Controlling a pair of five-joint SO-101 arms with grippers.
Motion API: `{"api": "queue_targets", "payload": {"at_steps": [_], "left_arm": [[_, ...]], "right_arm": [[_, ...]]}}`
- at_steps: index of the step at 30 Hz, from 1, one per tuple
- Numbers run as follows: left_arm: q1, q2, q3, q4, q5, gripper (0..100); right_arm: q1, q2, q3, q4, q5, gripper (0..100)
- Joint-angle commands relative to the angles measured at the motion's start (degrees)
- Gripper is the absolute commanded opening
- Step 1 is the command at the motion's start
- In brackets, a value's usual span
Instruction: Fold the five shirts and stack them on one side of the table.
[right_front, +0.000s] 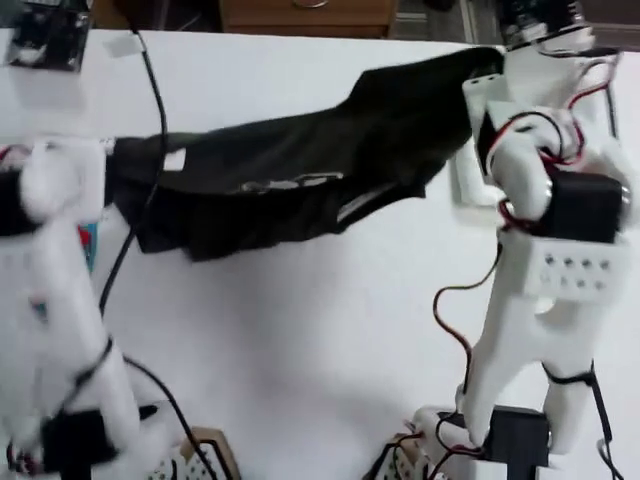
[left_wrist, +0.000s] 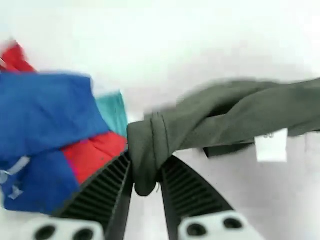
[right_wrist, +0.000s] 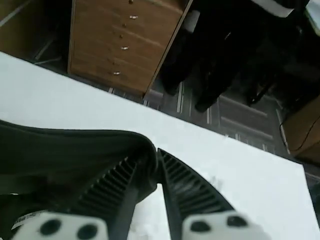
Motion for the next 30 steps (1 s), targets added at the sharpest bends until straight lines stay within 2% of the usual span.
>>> {"api": "queue_targets", "payload": {"at_steps": [1,5,10,15,19,25,30], "left_arm": [[-0.9,-7.9,-2.7,0.6,-1.7,3],[-0.9,-11.5,-2.2,-1.1,-3.1,3],[-0.5,-11.1,-0.5,-2.2,-3.0,3],[-0.5,-6.8,10.4,-2.9,-2.6,3],[2.0,-1.8,19.0,-3.2,-2.6,3],[9.7,4.2,25.4,-3.2,-2.6,3],[10.4,7.7,26.5,-3.8,-2.7,3]], "right_arm": [[0.0,-2.9,-11.5,2.9,-0.2,1.9],[0.0,-2.6,-21.1,3.8,-0.1,1.9],[2.5,-2.8,-24.0,3.5,-0.1,1.9],[7.6,-2.9,-25.4,3.4,-0.1,1.9],[7.8,-2.1,-24.8,9.2,-0.1,1.9],[2.9,-2.2,-11.5,14.7,-0.1,1.9],[-1.6,-1.5,4.1,14.5,-0.6,1.9]]}}
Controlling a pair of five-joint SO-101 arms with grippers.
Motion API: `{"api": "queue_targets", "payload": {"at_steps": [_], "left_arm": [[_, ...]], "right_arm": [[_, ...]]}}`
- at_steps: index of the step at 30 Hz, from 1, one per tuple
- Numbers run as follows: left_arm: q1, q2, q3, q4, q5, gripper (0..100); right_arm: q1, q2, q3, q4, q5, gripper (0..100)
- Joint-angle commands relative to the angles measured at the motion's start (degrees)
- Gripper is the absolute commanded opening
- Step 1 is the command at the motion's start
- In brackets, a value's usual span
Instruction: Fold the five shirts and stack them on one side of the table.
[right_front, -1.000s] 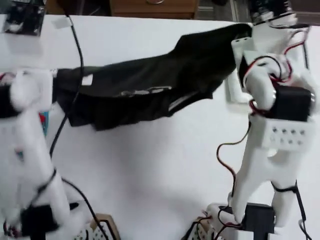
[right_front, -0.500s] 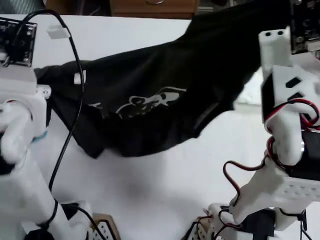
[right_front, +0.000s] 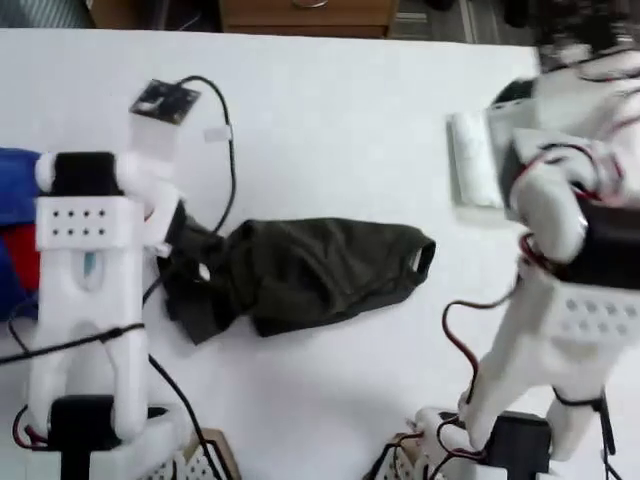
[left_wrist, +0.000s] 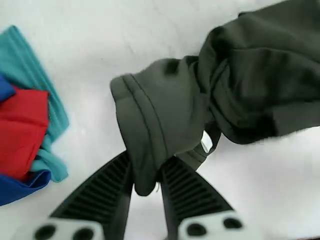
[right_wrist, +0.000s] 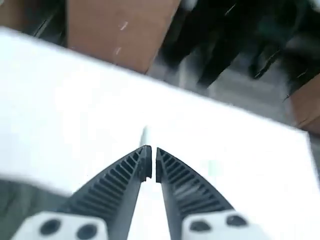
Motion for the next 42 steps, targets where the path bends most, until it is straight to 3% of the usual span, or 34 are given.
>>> {"api": "queue_targets", "payload": {"at_steps": [1,6,10,13,19,23,28,33,42], "left_arm": [[0.1,1.1,0.0,-1.0,-0.4,3],[-4.5,4.4,0.0,-2.0,-0.3,3],[-6.8,8.8,0.0,-2.5,-0.6,3],[-6.8,13.1,0.0,-2.5,-0.7,4],[-7.2,21.5,-0.7,-3.3,-3.8,18],[-9.1,23.5,-0.7,-5.3,-4.7,21],[-9.6,24.9,-0.7,-5.5,-4.7,21],[-9.5,24.9,-0.7,-5.5,-4.5,21],[-9.6,24.6,-0.7,-4.1,-4.6,21]], "right_arm": [[-4.1,-0.6,12.5,-0.3,-0.6,2.1],[-14.6,0.6,36.6,-9.4,-0.8,3.4],[-20.4,2.3,47.3,-16.5,-3.5,14.3],[-21.3,3.7,50.9,-21.0,-3.6,19.0],[-21.3,10.1,58.6,-27.4,-3.5,18.0],[-18.9,16.7,62.2,-31.9,-3.4,18.0],[-11.8,27.0,57.8,-35.7,0.0,17.6],[-5.1,34.0,42.7,-35.6,3.3,11.5],[-3.1,35.6,18.1,-19.6,3.0,16.4]]}}
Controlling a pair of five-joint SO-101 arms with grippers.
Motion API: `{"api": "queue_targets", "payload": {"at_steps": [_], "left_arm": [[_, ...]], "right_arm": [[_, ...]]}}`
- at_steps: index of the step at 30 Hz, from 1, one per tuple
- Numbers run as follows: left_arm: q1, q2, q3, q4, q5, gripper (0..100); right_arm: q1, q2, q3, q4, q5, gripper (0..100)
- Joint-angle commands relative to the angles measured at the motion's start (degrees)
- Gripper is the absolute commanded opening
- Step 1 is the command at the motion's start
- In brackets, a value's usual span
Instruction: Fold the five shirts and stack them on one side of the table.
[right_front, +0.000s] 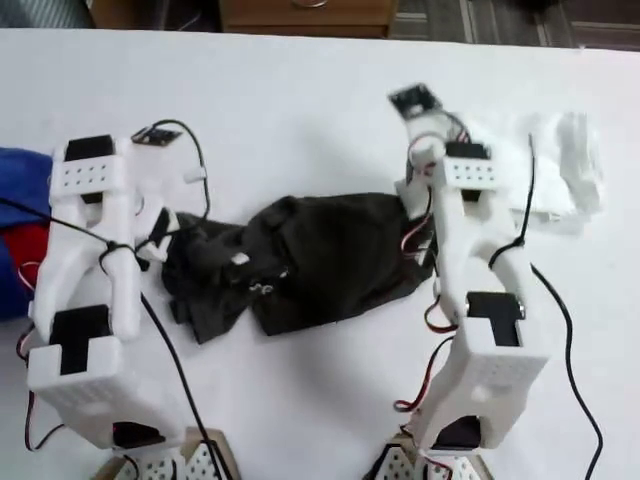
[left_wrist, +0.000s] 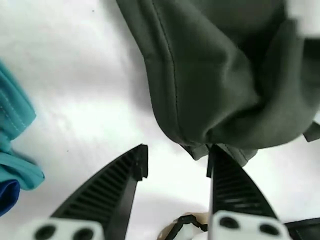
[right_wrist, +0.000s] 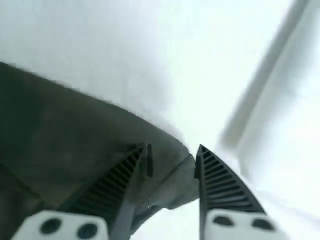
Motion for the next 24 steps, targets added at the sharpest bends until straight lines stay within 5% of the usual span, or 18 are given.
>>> {"api": "queue_targets", "payload": {"at_steps": [1,6,14,24], "left_arm": [[-0.4,-0.8,-1.4,1.8,-0.4,21],[0.1,-1.0,-7.5,8.9,-5.4,21],[0.4,-9.0,2.3,4.0,-26.9,21],[6.6,-10.1,14.8,-15.3,-16.9,21]], "right_arm": [[0.9,-2.0,-9.4,6.3,0.0,16.4],[1.1,-9.1,-12.0,11.7,0.0,16.5],[0.7,-22.1,-11.9,18.8,0.0,16.3],[1.1,-27.0,-1.8,17.7,0.3,16.3]]}}
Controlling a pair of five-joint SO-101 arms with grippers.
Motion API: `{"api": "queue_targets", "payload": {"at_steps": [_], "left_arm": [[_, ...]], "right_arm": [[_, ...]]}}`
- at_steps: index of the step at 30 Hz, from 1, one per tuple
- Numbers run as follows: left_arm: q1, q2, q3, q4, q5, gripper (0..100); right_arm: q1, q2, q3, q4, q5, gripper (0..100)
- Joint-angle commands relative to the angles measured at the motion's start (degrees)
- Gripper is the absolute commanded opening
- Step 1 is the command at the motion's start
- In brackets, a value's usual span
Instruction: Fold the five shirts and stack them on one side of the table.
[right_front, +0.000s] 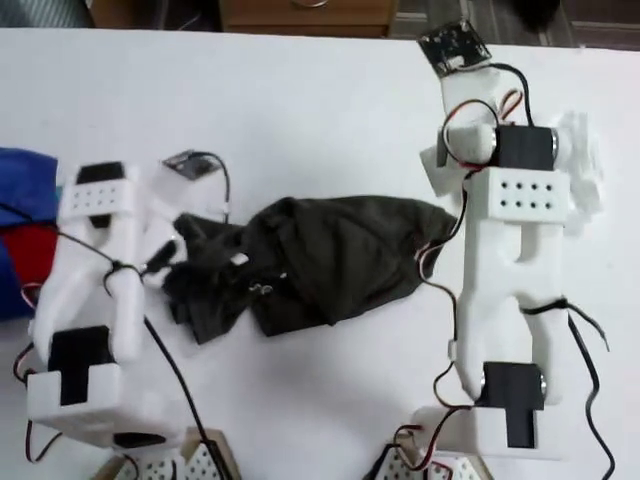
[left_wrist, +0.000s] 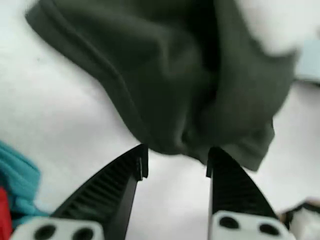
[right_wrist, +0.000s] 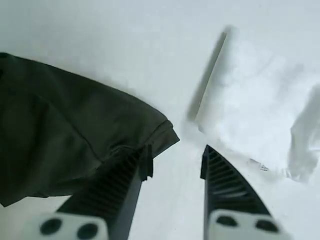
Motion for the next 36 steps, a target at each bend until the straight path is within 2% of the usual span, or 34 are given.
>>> {"api": "queue_targets", "payload": {"at_steps": [1,6,14,19,24,30,32,35,36], "left_arm": [[4.9,-3.0,0.0,-3.0,4.4,21],[9.6,-2.5,1.1,-7.0,5.5,21],[6.7,-2.5,2.5,-9.3,3.2,21],[6.9,-2.5,4.4,-9.5,2.2,21],[6.5,-2.5,9.8,-14.2,2.2,21],[6.4,-2.9,9.5,-14.2,2.3,21],[6.3,-3.1,8.4,-13.2,2.4,17],[6.3,-3.1,5.3,-10.3,2.8,3],[6.3,-3.1,4.4,-9.3,2.8,2]], "right_arm": [[0.6,-3.1,3.9,-2.5,0.4,16.3],[0.6,-3.2,8.0,-4.5,0.4,16.3],[2.0,-3.2,8.2,-4.5,0.4,16.3],[2.1,-3.2,8.0,-4.6,0.4,16.3],[2.2,-3.2,8.1,-4.6,0.4,16.3],[2.3,-3.2,8.3,-4.4,0.4,16.3],[2.3,-3.2,8.3,-4.3,0.2,16.3],[2.3,-3.1,8.8,-4.3,0.1,16.3],[2.3,-3.1,9.3,-4.4,0.1,16.3]]}}
